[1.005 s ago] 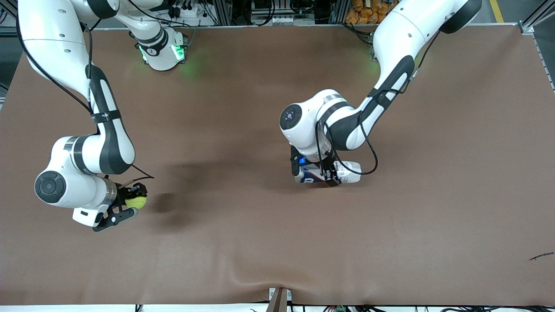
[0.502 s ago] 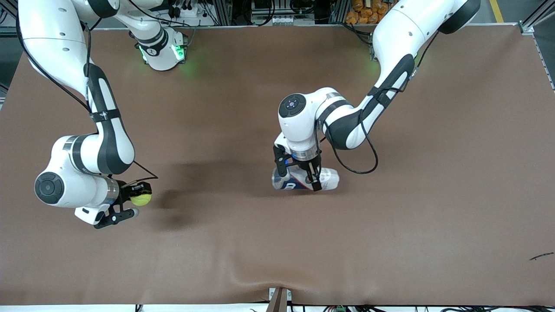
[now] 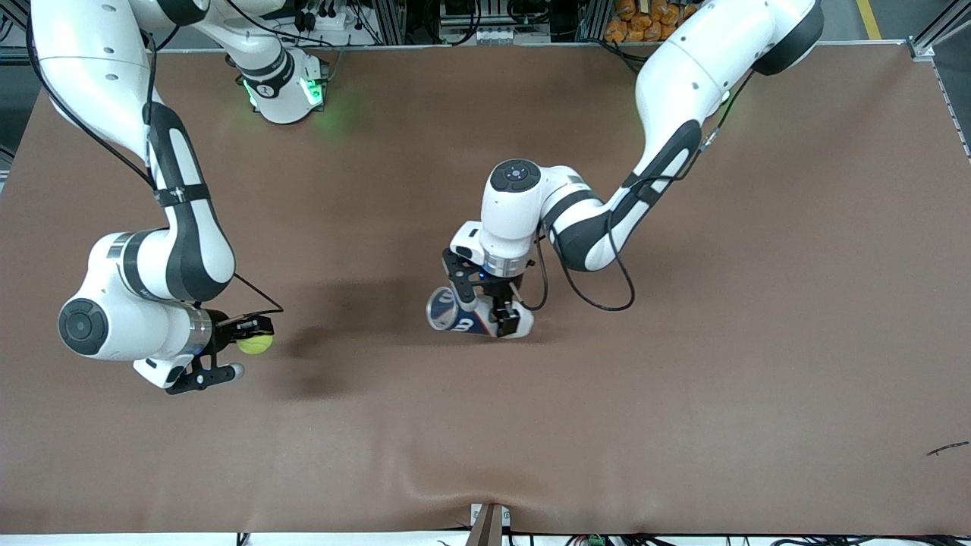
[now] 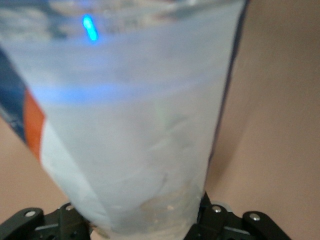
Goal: Insert tennis ball vertically with right arm
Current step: 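Stand the tube upright with the left gripper while the right gripper lifts the ball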
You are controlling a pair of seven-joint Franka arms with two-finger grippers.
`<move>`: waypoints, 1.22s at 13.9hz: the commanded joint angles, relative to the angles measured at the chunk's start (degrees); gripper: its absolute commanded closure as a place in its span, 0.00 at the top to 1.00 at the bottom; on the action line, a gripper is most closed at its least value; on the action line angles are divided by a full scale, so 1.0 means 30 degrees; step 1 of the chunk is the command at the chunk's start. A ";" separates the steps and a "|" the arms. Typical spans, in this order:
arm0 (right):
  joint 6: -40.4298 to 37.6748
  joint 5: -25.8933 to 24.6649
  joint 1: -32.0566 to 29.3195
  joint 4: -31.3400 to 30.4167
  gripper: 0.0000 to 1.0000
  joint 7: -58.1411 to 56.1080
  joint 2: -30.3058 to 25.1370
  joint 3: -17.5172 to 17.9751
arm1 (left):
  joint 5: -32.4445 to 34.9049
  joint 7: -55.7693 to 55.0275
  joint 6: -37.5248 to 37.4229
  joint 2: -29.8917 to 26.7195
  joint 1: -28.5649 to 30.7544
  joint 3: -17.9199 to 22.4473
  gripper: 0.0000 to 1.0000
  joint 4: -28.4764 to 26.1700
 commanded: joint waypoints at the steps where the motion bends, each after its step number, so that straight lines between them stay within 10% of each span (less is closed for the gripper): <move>1: -0.0554 0.0499 0.0381 -0.0448 0.39 0.1356 -0.0771 -0.0071 | -0.0171 -0.0599 0.2789 0.0787 -0.0081 0.0184 0.74 0.0176; 11: -0.1085 0.3164 0.1962 -0.0331 0.39 0.7889 -0.2060 0.0310 | -0.0229 -0.0630 1.4625 0.4973 0.0678 0.0799 0.74 0.0088; 17: -0.1114 0.3224 0.4041 0.1335 0.39 1.3656 -0.2091 0.0339 | -0.0229 -0.0688 1.5571 0.5594 0.1177 0.0858 0.74 0.0000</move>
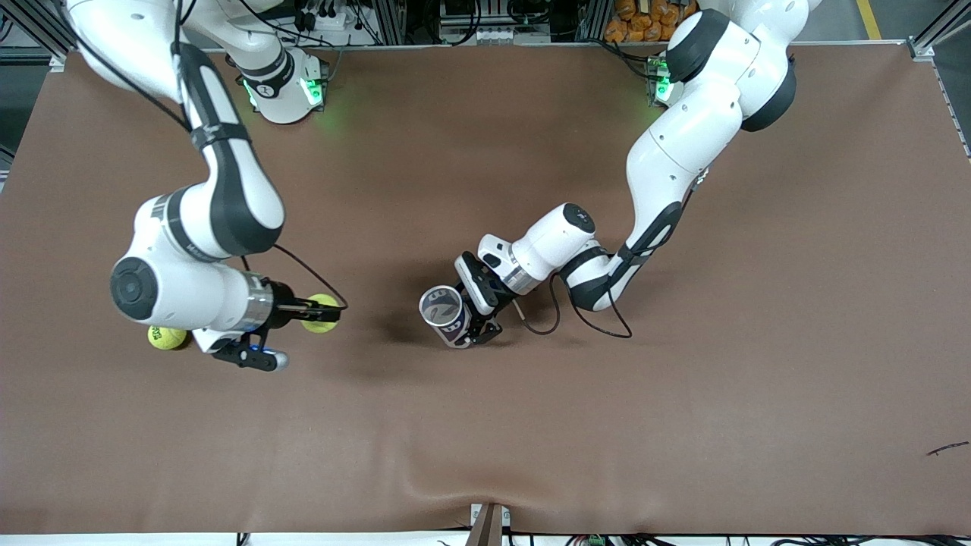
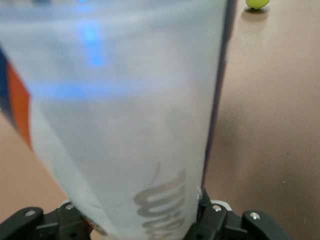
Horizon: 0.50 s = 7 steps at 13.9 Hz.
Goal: Insert tennis ball vertically with right arm
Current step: 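Move the held ball over the tube opening with the right gripper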
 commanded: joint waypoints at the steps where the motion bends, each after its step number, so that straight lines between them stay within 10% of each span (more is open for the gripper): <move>1: -0.0192 0.0358 0.1187 0.1192 0.39 0.3080 -0.0203 -0.0130 | -0.0159 -0.0169 -0.0202 0.0255 0.0259 0.0075 0.74 0.0065; 7: -0.0046 0.3832 0.2422 0.1577 0.39 0.9298 -0.0028 -0.0130 | -0.0042 -0.0169 -0.0027 0.0226 0.0522 0.0075 0.74 -0.0140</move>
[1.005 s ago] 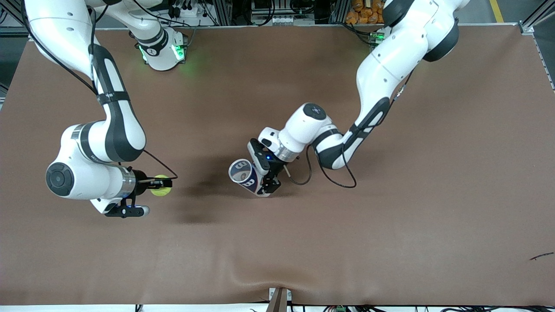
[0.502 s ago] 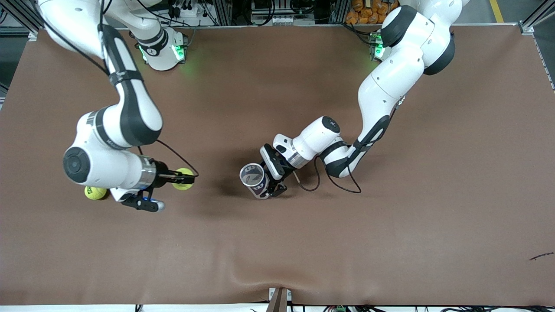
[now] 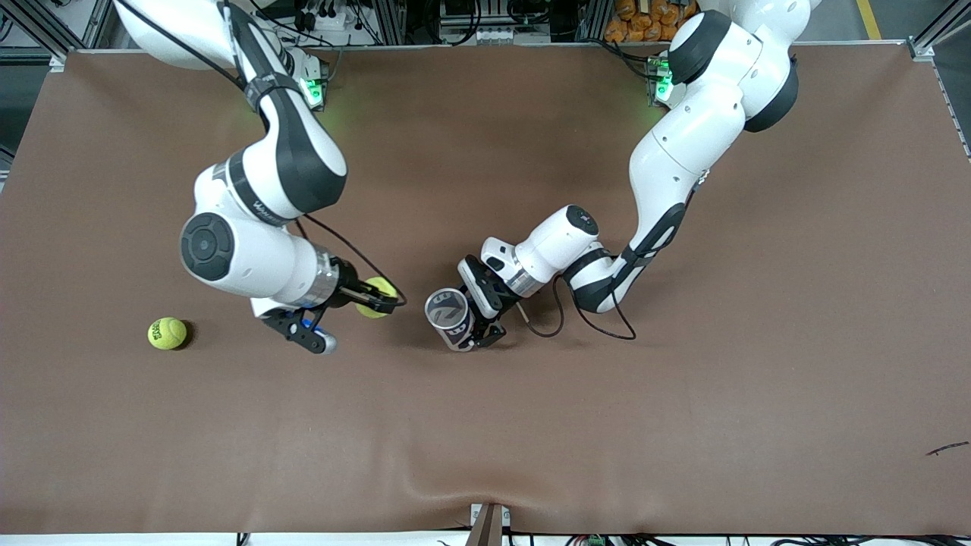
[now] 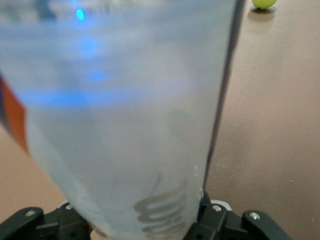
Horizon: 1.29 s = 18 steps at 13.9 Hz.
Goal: Insert tennis ball vertically with right arm
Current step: 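Move the held ball over the tube opening with the right gripper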
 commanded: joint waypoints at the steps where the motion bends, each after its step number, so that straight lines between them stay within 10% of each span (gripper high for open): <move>1: 0.0265 0.2626 0.0024 0.0285 0.39 0.1564 0.0061 -0.0159 | 0.0020 -0.0034 0.0264 0.0217 0.0425 0.0075 0.76 -0.0333; 15: 0.5630 0.2750 0.2691 0.0374 0.43 0.4762 0.1643 -0.0159 | 0.0138 0.0113 0.0590 0.0188 0.0690 0.0075 0.77 -0.0569; 16: 0.5630 0.2721 0.2720 0.0345 0.52 0.4733 0.1644 -0.0159 | 0.0138 0.0113 0.0589 0.0188 0.0719 0.0075 0.77 -0.0569; 18: 0.5630 0.2604 0.2691 0.0345 1.00 0.4703 0.1673 -0.0188 | 0.0167 0.0113 0.0619 0.0188 0.0748 0.0075 0.77 -0.0599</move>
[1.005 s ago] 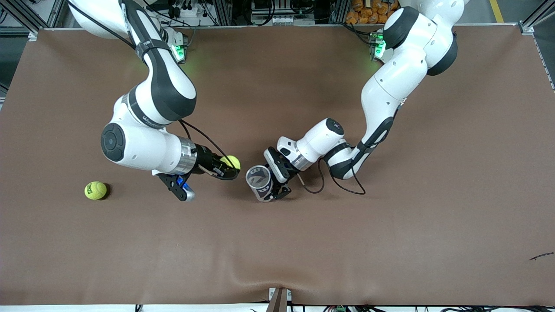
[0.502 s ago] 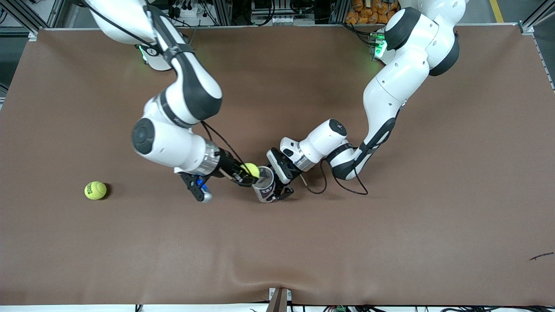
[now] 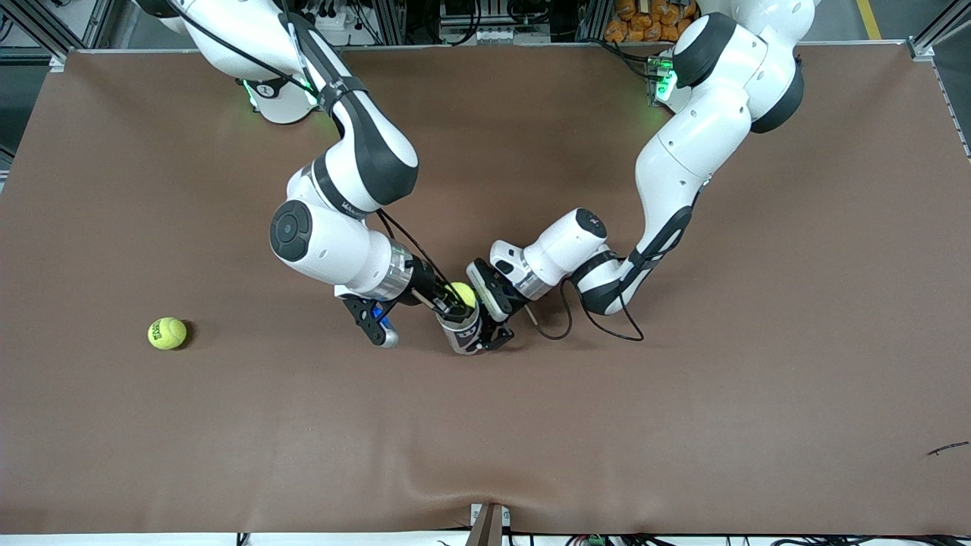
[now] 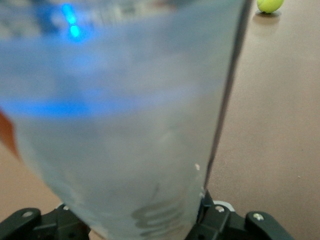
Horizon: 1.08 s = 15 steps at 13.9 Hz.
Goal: Insert tennis ball vertically with right arm
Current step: 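Open the right gripper to drop the ball into the tube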
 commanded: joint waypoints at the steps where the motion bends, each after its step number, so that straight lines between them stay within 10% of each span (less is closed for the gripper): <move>1: -0.0051 0.0123 0.0053 0.0341 1.00 0.0254 0.0103 -0.0171 | 0.0166 0.0122 -0.0078 0.0175 0.0254 0.0082 0.77 -0.0149; 9: -0.0313 -0.0081 -0.1526 0.0254 1.00 -0.3539 -0.0102 -0.0375 | 0.0166 0.0064 -0.0078 0.0087 0.0254 0.0082 0.77 -0.0090; 15: -0.4501 -0.4124 -0.5273 -0.0419 1.00 -1.1220 -0.0131 -0.0376 | 0.0166 0.0005 -0.0078 0.0087 0.0254 0.0082 0.77 -0.0090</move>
